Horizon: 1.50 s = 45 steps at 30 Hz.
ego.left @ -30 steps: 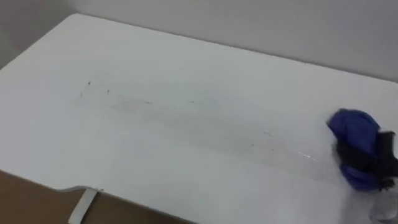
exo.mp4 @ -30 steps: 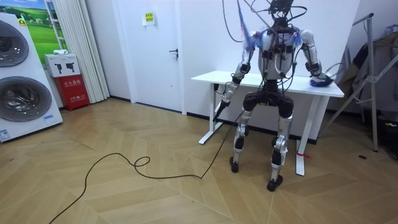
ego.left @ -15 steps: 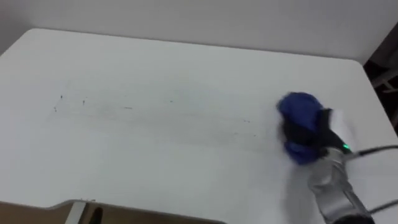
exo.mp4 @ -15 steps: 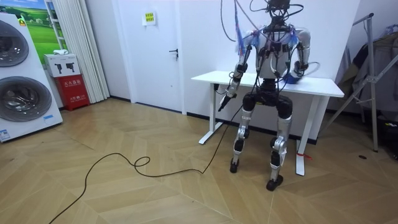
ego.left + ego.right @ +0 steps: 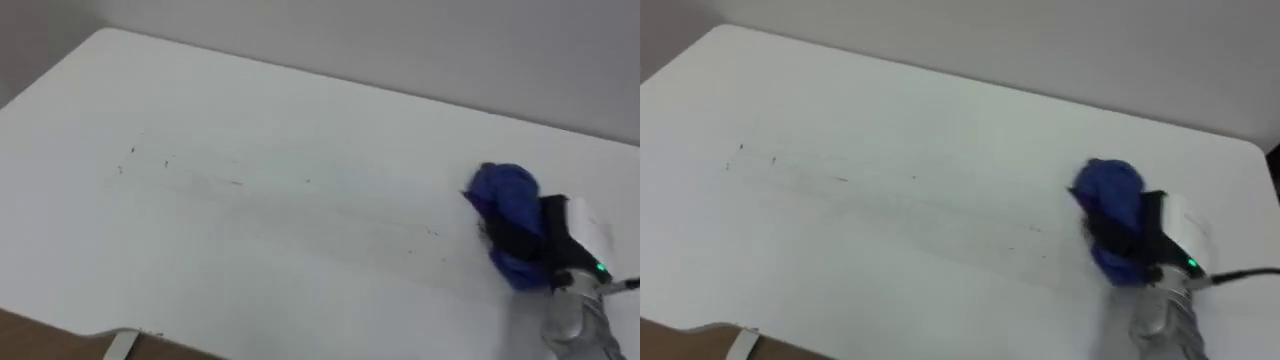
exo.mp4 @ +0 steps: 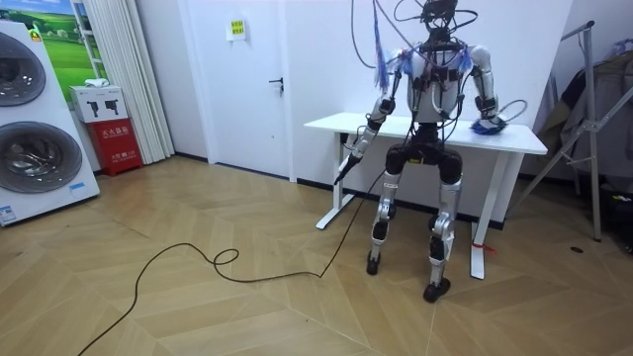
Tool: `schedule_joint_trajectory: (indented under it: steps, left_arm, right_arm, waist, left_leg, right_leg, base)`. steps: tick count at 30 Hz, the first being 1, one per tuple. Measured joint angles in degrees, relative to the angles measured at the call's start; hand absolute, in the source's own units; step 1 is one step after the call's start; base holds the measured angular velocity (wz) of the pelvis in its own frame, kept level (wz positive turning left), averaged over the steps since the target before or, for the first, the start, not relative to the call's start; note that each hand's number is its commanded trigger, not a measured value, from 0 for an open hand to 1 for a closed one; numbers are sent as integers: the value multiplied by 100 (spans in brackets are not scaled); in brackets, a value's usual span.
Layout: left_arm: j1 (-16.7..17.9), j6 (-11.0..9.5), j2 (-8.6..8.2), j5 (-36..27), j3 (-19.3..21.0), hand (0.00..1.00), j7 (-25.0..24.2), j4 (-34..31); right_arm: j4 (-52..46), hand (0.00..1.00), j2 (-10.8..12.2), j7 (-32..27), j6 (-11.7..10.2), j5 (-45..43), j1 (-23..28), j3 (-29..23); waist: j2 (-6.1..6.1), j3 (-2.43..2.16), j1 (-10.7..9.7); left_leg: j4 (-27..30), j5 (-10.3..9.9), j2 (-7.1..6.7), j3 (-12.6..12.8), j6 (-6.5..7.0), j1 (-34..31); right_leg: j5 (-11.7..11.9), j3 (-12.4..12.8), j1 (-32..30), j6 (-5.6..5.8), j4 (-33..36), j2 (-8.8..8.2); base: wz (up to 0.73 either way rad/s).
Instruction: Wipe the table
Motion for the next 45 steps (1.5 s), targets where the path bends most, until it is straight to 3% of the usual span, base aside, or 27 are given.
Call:
schedule_joint_trajectory:
  steps: [3,7,9,13,15,17,19,21,24,28,29,30,31,37,45]
  left_arm:
    - [-195,-99,32,7,-23,0,0,-67]
    - [-255,-100,35,46,-308,0,1,-134]
    - [-263,-70,-10,108,-599,0,5,-141]
    - [-217,90,-94,122,-721,0,7,-117]
    - [-228,227,-105,107,-822,0,-75,-84]
    - [-291,251,-105,109,-880,0,-153,-89]
    - [-338,254,-120,108,-930,0,-219,-119]
    - [-348,257,-106,108,-932,0,-224,-125]
    - [-349,257,-106,106,-954,0,-232,-125]
    - [-338,253,-115,106,-1036,0,-232,-151]
    - [-355,253,-115,106,-1036,0,-232,-162]
    - [-407,243,-120,100,-1036,0,-232,-176]
    - [-445,241,-123,100,-1036,0,-232,-175]
    - [-589,167,-123,109,-1031,0,-213,-186]
    - [-553,202,-123,95,-1028,0,-165,-252]
  right_arm:
    - [114,100,-164,-127,7,33,326,-202]
    - [147,100,-140,-141,174,164,285,-158]
    - [43,100,-130,-98,496,207,141,-84]
    - [-80,100,69,309,954,137,-459,467]
    - [-336,100,316,700,1179,-312,-886,1071]
    - [-580,100,437,994,1168,-732,-1065,1509]
    - [-891,100,503,1197,1173,-1014,-1125,1916]
    - [-1025,100,699,1416,1137,-1337,-1352,2306]
    - [-1065,100,868,1516,1034,-1400,-1418,2345]
    - [-1132,51,868,1527,931,-1395,-1404,2357]
    - [-1149,51,867,1525,888,-1395,-1404,2393]
    - [-1189,20,863,1520,857,-1396,-1377,2413]
    - [-1203,1,860,1508,845,-1396,-1353,2412]
    - [-1263,0,802,1465,775,-1402,-1246,2403]
    - [-1542,0,786,1291,656,-1567,-837,2400]
  waist:
    - [-28,-20,-54]
    - [13,-39,-18]
    - [92,-80,219]
    - [121,-67,517]
    - [125,-64,692]
    - [119,-47,751]
    - [134,-37,983]
    - [119,16,1114]
    - [82,36,1127]
    - [117,59,1041]
    - [133,66,987]
    - [146,66,969]
    - [151,66,970]
    - [151,47,938]
    - [200,-40,771]
  left_leg:
    - [55,-5,2,21,8,-3]
    - [79,-40,18,9,-38,-16]
    - [82,-38,44,-13,-41,1]
    - [74,-26,55,-262,-47,-41]
    - [64,-14,75,-425,-66,-77]
    - [64,25,75,-523,-77,-111]
    - [33,39,75,-512,-75,-107]
    - [-1,39,67,-521,-75,-123]
    - [-5,60,28,-617,-42,-153]
    - [-19,55,22,-621,-35,-126]
    - [-25,53,23,-623,-36,-124]
    - [-29,47,23,-622,-37,-122]
    - [-33,44,23,-622,-36,-122]
    - [-54,33,17,-603,-36,-97]
    - [-27,12,7,-607,-28,-11]
  right_leg:
    - [-24,-13,17,58,-33,1]
    - [-65,12,-11,122,-41,16]
    - [-45,101,-79,87,38,38]
    - [40,328,-322,-50,86,175]
    - [57,454,-418,-84,71,279]
    - [51,403,-436,-100,63,300]
    - [63,414,-463,-130,72,299]
    - [53,419,-489,-148,63,299]
    - [49,364,-455,-145,9,295]
    - [36,333,-391,-124,-29,296]
    - [30,307,-382,-115,-32,296]
    - [29,304,-382,-112,-34,296]
    - [28,304,-382,-111,-34,296]
    - [27,301,-369,-110,-48,296]
    - [20,316,-241,-98,-88,291]
  base:
    - [-10]
    - [-21]
    - [-24]
    - [-43]
    - [-24]
    - [12]
    - [4]
    - [4]
    - [15]
    - [7]
    - [5]
    - [4]
    - [0]
    - [0]
    - [1]
